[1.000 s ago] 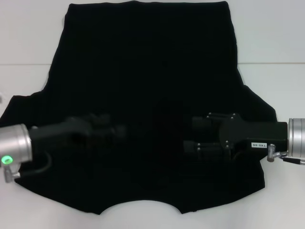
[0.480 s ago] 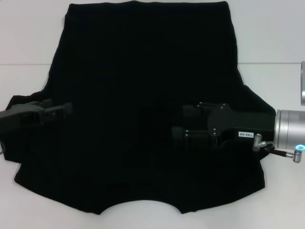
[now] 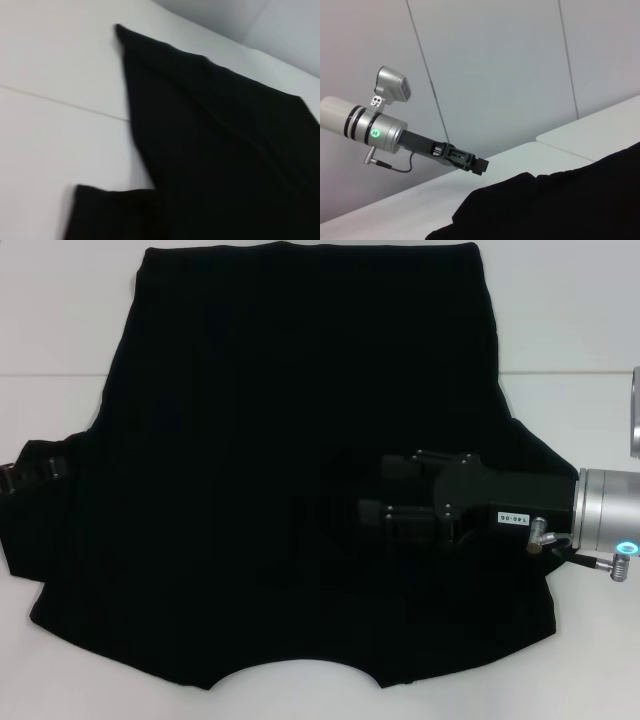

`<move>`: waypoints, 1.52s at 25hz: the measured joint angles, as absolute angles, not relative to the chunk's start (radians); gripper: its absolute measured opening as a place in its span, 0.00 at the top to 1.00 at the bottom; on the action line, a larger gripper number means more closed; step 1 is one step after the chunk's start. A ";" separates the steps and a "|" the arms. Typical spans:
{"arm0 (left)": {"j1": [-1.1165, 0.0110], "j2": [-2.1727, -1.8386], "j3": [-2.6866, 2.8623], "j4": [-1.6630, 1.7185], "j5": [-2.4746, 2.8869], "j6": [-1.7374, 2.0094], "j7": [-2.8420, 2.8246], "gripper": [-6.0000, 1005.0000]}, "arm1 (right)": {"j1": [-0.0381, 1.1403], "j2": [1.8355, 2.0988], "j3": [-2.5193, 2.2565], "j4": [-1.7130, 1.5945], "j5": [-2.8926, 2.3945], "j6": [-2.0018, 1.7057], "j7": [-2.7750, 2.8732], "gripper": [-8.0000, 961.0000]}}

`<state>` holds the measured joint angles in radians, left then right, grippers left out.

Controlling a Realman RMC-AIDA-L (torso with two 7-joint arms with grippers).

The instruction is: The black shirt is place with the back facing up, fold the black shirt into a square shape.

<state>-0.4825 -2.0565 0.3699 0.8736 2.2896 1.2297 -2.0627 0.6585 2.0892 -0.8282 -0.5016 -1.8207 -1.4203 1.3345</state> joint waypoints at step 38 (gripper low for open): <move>-0.486 -2.062 0.417 0.838 2.465 1.077 -2.222 0.29 | 0.657 2.088 -0.828 -0.502 -1.808 -1.409 1.335 0.13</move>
